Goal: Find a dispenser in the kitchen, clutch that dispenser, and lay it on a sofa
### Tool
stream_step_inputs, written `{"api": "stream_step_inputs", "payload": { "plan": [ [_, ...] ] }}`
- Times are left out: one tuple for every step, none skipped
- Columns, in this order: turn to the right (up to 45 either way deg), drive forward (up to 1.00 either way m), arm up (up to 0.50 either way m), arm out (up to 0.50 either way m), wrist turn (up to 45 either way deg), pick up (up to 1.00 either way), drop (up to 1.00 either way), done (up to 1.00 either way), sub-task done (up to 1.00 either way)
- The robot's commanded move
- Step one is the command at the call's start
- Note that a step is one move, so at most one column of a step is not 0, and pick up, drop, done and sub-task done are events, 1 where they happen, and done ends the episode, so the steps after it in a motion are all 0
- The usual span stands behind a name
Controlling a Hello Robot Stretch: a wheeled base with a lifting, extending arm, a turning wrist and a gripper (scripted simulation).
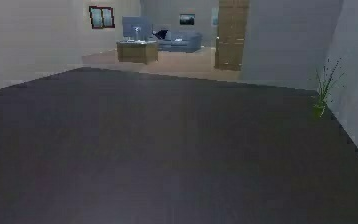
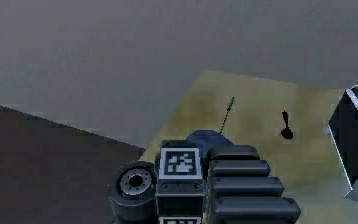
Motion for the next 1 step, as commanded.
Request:
{"api": "stream_step_inputs", "payload": {
  "plan": [
    [-45.0,0.0,0.0,0.0,0.0,0.0,0.0,0.0,0.0]
  ]
}}
